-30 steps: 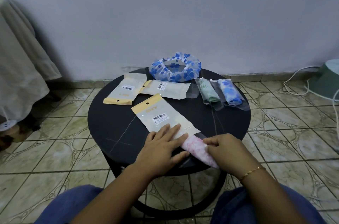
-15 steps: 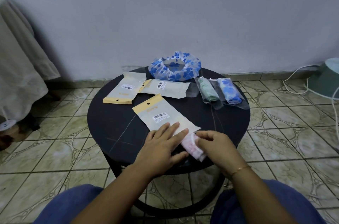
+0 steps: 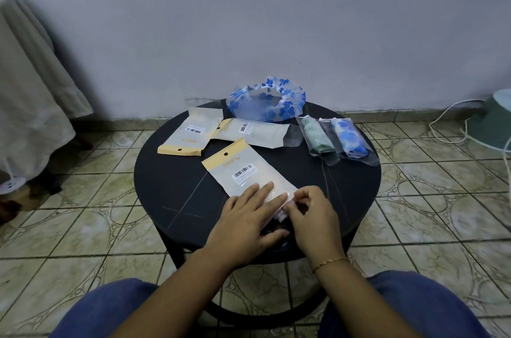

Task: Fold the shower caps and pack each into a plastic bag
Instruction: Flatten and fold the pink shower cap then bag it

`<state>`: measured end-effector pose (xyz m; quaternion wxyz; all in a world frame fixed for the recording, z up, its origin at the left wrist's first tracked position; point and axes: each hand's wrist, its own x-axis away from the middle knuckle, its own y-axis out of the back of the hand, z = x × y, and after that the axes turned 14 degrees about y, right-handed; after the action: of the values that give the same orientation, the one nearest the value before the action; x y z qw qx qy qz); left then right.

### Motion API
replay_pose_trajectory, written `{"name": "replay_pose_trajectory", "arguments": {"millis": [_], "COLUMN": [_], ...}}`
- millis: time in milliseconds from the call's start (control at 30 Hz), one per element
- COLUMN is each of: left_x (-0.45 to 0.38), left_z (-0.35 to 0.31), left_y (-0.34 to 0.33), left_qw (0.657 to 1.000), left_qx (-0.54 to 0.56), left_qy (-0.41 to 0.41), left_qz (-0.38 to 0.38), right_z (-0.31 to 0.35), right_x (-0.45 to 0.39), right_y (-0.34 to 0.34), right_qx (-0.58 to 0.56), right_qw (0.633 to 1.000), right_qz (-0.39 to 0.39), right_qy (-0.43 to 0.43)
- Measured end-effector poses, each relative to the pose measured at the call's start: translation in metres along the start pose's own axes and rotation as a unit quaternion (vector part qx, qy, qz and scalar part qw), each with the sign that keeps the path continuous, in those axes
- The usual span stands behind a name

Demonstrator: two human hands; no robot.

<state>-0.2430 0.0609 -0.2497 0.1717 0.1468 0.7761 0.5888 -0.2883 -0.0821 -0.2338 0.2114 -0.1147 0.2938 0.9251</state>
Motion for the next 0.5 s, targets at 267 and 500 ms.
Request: {"name": "replay_pose_trajectory", "arguments": {"millis": [267, 500], "left_x": [0.001, 0.000], "left_z": [-0.001, 0.000], "left_y": [0.002, 0.001], "left_qw": [0.998, 0.998], "left_qx": [0.041, 0.051], "left_qy": [0.037, 0.031], "left_qz": [0.000, -0.001], "right_z": [0.001, 0.004], "right_x": [0.016, 0.013], "right_y": [0.008, -0.001], "right_qx": [0.242, 0.295], "right_qw": [0.967, 0.953], "right_qz": [-0.014, 0.027], "right_qy": [0.076, 0.061]}}
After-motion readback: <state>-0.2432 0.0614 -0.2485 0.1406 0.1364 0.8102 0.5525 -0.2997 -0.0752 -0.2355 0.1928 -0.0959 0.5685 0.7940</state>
